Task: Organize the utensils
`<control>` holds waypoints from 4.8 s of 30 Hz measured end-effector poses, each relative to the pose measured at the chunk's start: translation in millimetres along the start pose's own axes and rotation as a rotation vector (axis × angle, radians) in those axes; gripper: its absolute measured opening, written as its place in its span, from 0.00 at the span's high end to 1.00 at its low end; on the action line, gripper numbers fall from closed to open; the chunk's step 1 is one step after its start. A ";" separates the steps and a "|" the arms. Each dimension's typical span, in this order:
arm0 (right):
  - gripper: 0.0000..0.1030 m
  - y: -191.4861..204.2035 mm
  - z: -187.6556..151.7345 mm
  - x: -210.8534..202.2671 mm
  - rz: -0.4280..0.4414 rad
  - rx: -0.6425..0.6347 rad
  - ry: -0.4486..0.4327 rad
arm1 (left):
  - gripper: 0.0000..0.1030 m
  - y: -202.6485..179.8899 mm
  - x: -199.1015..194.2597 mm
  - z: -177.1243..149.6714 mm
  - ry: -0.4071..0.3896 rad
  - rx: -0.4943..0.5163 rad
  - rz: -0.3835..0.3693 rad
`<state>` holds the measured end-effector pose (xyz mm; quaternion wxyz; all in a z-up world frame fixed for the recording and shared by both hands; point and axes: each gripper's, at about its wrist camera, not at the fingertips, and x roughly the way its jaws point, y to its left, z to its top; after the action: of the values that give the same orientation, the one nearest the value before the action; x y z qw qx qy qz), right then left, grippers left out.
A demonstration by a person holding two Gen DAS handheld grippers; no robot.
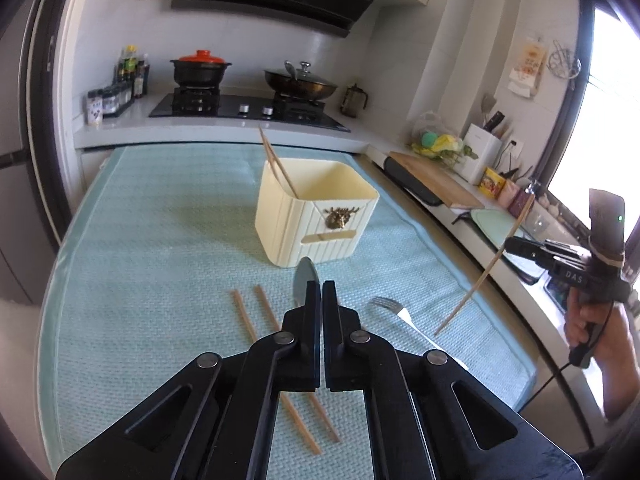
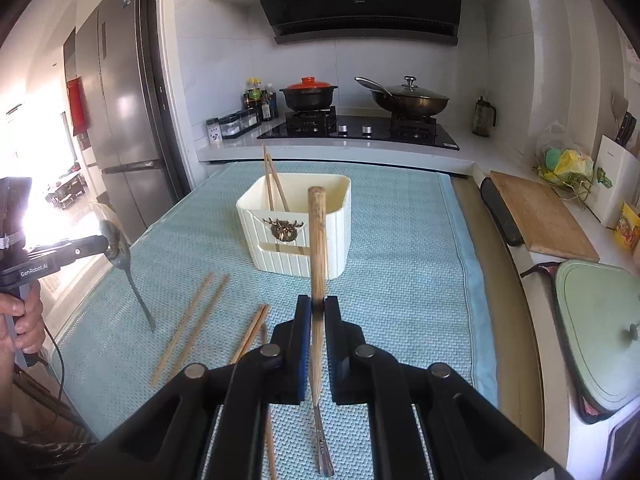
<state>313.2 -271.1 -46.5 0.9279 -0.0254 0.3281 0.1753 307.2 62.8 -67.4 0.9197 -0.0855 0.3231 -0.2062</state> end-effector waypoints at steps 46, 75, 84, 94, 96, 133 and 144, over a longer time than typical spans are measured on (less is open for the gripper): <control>0.93 -9.2 -30.3 -21.3 0.053 0.084 -0.011 | 0.97 -19.9 106.8 -70.5 0.408 0.226 0.065; 0.93 5.5 -26.5 -34.4 0.063 0.061 -0.048 | 0.61 -10.5 49.1 -37.7 0.182 0.165 0.114; 0.93 20.6 -15.2 -41.6 0.076 0.030 -0.079 | 0.61 -21.0 -29.5 8.1 -0.032 0.114 0.080; 0.93 37.2 14.5 -44.6 0.072 -0.033 -0.114 | 0.61 -17.3 -34.9 41.9 -0.078 0.094 0.070; 0.93 37.6 24.0 -41.7 0.071 -0.044 -0.116 | 0.61 -19.0 -34.1 48.7 -0.079 0.095 0.066; 0.91 -28.5 147.6 222.4 0.028 0.070 0.149 | 0.57 6.8 213.6 157.6 0.114 -0.048 0.165; 0.48 -26.9 145.8 140.3 0.049 0.102 0.040 | 0.02 -10.9 96.7 134.6 -0.073 0.036 0.239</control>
<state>511.4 -229.4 -20.9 0.9166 0.0264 0.3558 0.1806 456.7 14.2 -13.8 0.9502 -0.0373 0.2937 -0.0975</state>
